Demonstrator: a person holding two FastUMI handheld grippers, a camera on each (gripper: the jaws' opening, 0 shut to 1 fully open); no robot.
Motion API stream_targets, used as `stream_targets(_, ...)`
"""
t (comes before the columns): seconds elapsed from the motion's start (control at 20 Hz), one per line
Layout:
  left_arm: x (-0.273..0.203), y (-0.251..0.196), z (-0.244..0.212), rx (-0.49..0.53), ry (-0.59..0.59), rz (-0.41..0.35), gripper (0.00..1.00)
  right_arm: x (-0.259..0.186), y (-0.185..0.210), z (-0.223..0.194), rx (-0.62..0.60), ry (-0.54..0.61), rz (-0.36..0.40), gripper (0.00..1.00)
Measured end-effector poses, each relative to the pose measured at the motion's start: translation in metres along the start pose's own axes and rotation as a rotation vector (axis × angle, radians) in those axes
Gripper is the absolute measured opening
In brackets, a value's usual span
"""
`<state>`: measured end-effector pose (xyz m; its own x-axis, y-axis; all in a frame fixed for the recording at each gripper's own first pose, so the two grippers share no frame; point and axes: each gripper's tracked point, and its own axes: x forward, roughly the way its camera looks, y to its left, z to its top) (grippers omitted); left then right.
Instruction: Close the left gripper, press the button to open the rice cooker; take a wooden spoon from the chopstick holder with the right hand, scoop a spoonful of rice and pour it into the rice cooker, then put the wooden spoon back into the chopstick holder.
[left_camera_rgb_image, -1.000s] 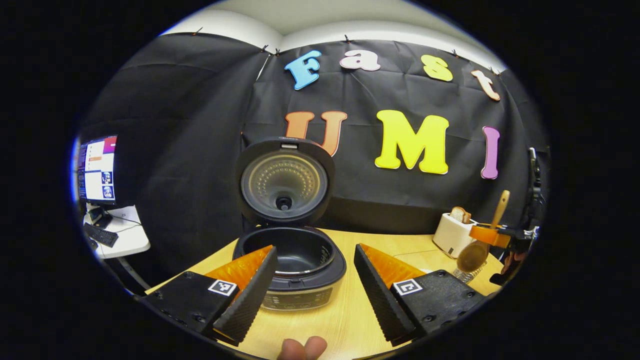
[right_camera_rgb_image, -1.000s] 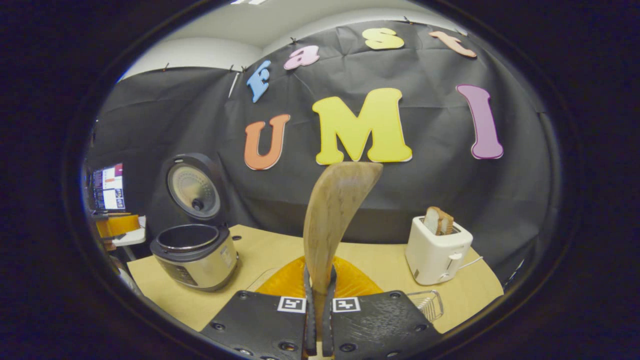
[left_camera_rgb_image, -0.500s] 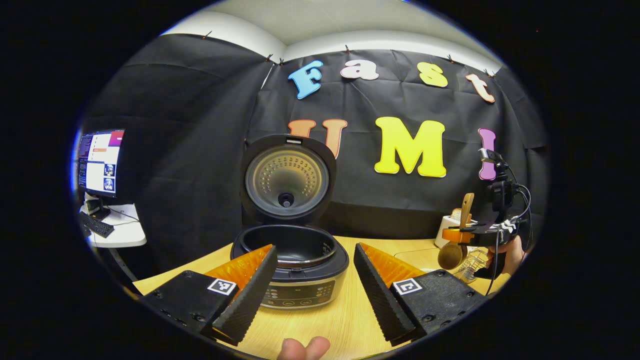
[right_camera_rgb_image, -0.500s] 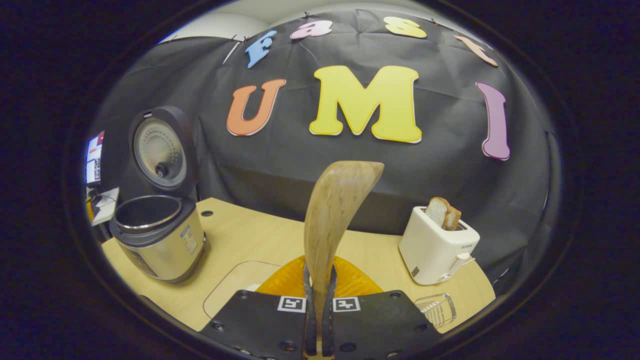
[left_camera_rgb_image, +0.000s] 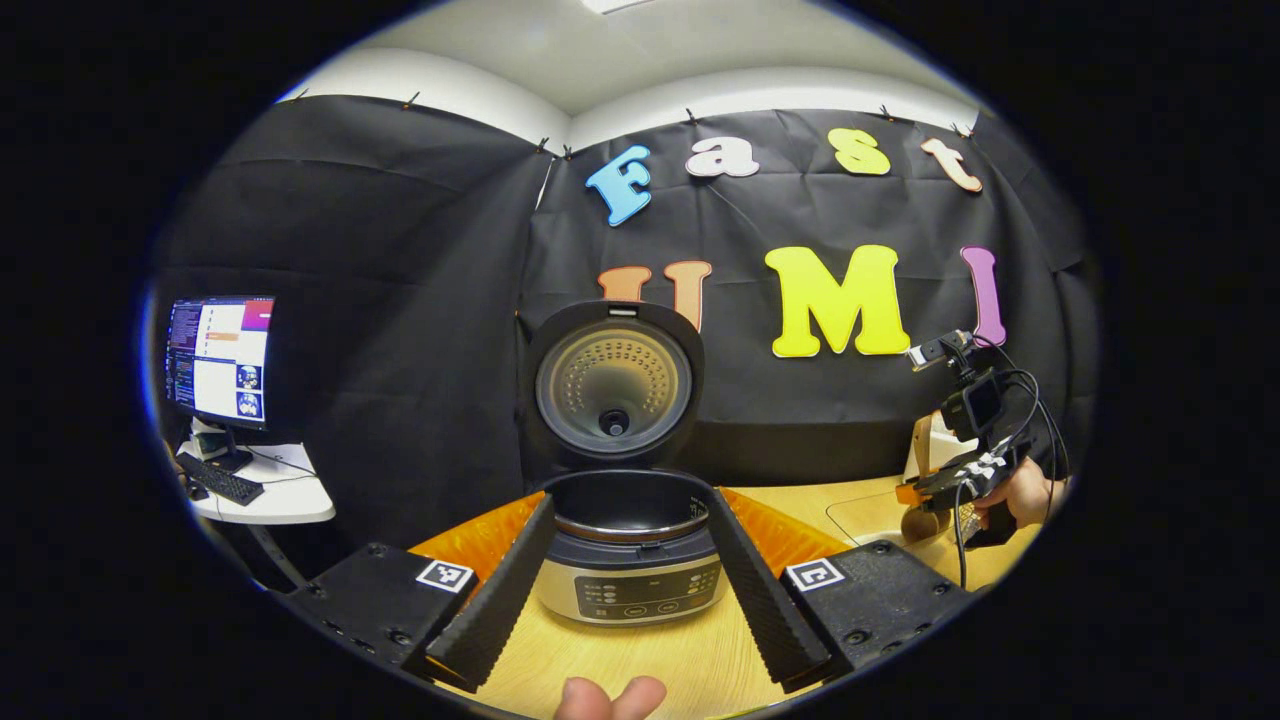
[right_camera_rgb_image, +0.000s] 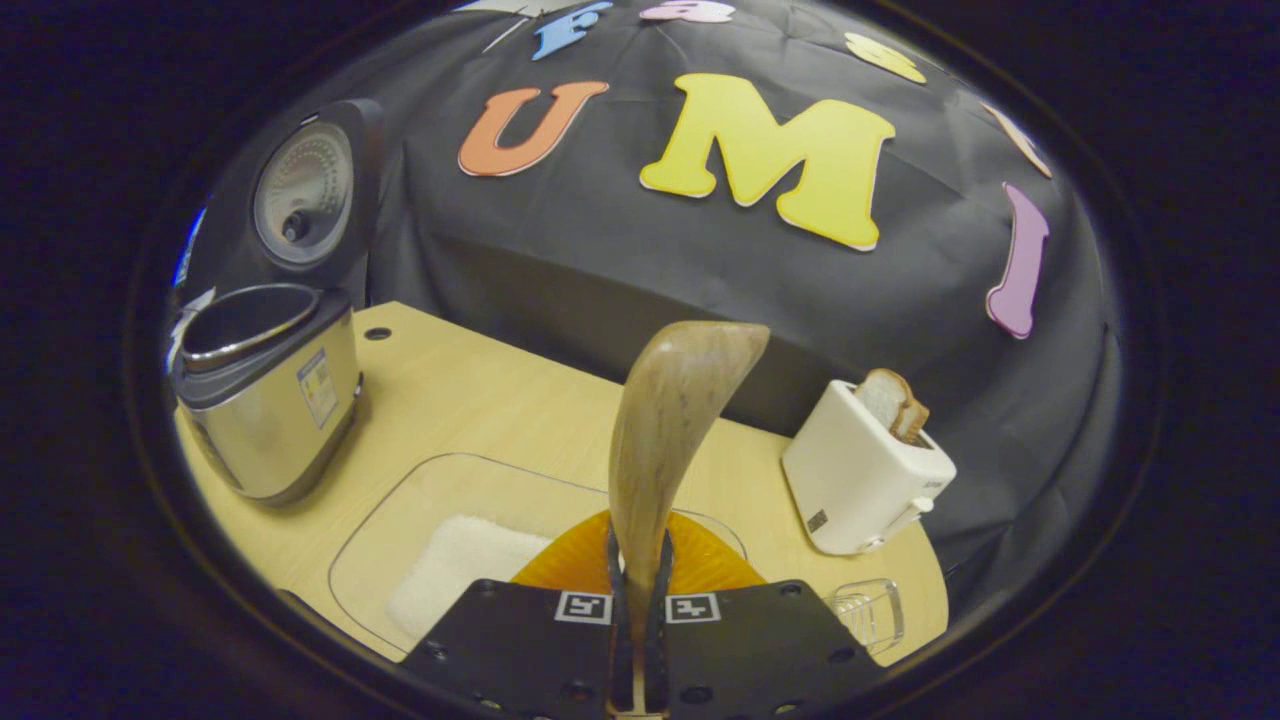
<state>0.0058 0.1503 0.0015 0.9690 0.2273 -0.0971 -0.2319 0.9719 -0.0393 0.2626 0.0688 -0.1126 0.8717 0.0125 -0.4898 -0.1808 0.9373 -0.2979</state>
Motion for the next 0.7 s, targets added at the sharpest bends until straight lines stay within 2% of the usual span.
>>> stream_targets(0.1, -0.001, 0.011, 0.000, 0.013, 0.001, 0.008, 0.98, 0.005, -0.003, -0.005, -0.014, 0.030, -0.036, 0.05)
stream_targets(0.25, -0.002, 0.032, -0.001, 0.020, 0.009, 0.044, 0.97, 0.011, 0.007, -0.017, 0.007, 0.089, -0.020, 0.05)
stream_targets(0.45, -0.006, 0.033, 0.002, -0.018, 0.023, 0.009, 0.97, 0.007, 0.033, -0.021, 0.101, 0.148, 0.059, 0.05)
stream_targets(0.7, -0.008, 0.048, 0.003, -0.021, 0.025, 0.032, 0.97, 0.003, 0.066, -0.019, 0.181, 0.168, 0.139, 0.05)
